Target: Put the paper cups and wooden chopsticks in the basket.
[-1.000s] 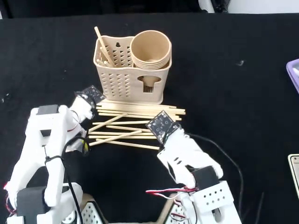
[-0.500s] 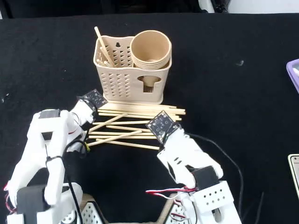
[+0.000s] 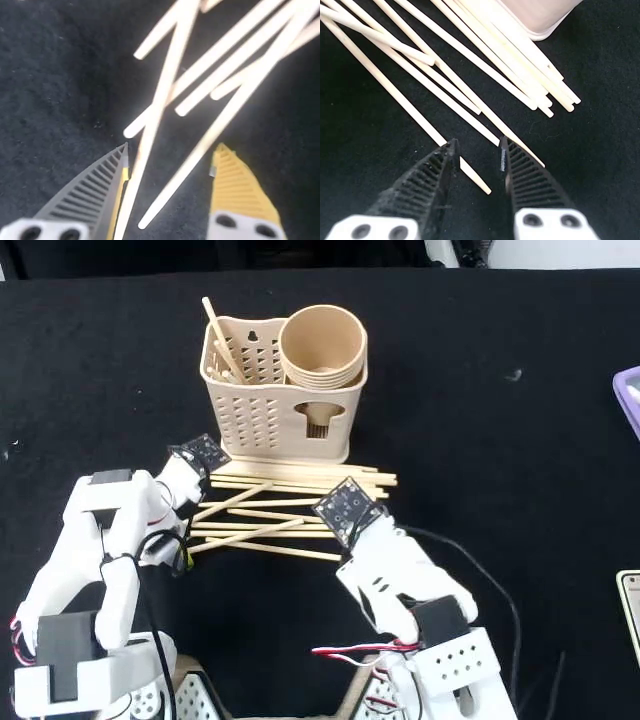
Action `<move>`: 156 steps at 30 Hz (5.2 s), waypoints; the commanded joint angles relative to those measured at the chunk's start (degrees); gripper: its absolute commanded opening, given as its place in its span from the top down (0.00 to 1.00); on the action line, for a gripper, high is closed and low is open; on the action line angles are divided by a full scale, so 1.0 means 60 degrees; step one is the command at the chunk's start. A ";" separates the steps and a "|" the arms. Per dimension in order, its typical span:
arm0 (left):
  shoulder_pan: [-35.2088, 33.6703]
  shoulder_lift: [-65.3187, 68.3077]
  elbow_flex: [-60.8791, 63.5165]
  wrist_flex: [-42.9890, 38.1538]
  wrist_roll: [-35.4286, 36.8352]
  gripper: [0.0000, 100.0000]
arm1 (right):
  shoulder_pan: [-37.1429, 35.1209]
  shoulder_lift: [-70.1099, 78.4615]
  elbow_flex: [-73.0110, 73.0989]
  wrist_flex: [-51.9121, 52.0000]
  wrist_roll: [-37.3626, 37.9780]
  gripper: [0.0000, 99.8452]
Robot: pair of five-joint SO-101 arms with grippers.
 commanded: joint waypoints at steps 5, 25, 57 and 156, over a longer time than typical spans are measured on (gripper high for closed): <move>-0.0051 -0.0044 -0.0403 0.0161 -0.0044 0.77 | 0.0132 -0.0139 -0.0022 -0.0205 -0.0015 0.86; 0.0198 -0.1011 -0.0813 0.2989 -0.0293 0.97 | 0.0132 -0.0139 -0.0022 -0.0205 -0.0015 0.86; 0.0652 -0.1099 0.0608 0.0322 -0.0029 0.77 | 0.0147 -0.0139 -0.0022 -0.0190 -0.0015 0.86; 0.0623 -0.5890 -0.2220 0.6374 0.0440 0.97 | 0.0762 -0.0154 -0.0007 -0.0630 -0.0835 0.98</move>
